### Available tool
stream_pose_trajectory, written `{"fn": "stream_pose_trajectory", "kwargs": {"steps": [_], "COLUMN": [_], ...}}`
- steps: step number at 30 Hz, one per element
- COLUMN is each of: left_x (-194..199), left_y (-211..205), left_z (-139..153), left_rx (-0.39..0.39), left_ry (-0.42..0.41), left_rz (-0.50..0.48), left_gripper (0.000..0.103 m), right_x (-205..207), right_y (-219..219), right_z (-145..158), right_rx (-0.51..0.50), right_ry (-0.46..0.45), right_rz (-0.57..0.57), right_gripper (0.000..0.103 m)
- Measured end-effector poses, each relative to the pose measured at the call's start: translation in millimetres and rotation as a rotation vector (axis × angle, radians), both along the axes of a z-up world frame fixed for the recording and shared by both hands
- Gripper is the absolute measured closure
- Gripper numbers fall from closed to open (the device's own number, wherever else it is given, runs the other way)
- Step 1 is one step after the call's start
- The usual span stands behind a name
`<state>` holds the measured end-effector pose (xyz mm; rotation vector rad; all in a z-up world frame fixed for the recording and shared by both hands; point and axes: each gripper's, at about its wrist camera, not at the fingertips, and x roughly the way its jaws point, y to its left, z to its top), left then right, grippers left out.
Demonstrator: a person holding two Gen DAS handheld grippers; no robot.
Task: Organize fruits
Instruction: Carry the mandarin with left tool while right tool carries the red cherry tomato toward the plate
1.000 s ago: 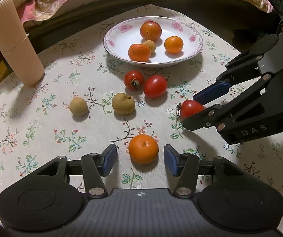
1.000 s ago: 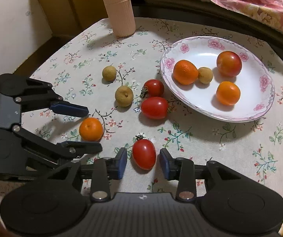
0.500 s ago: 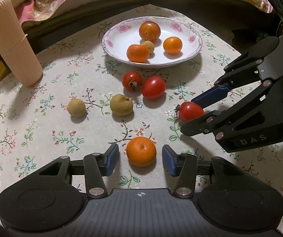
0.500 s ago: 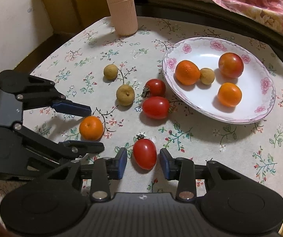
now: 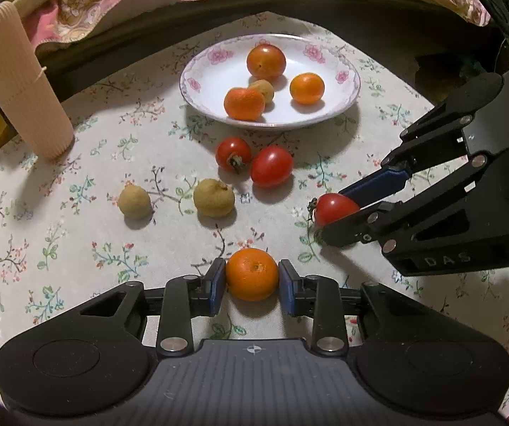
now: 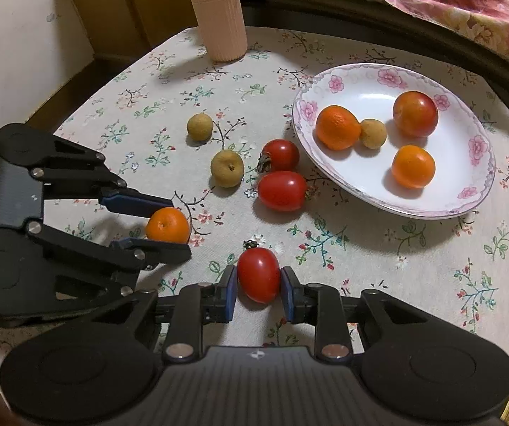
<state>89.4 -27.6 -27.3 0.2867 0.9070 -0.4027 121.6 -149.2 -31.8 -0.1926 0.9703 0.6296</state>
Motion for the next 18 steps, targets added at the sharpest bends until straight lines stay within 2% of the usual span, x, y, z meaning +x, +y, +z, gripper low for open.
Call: {"fn": "stream_pose_trajectory", "kwargs": {"steps": [18], "left_x": [8.8], "left_y": [-5.6], "left_z": [13.8], "left_rx": [-0.052], "left_ry": [-0.044], "left_rz": [0.025], "left_gripper": [0.063], "right_x": [-2.5], "right_y": [-14.9], "right_z": [17.9], "right_rx": [0.079], "right_ry": [-0.008], "right_rz": [-0.048], "right_gripper": [0.075]}}
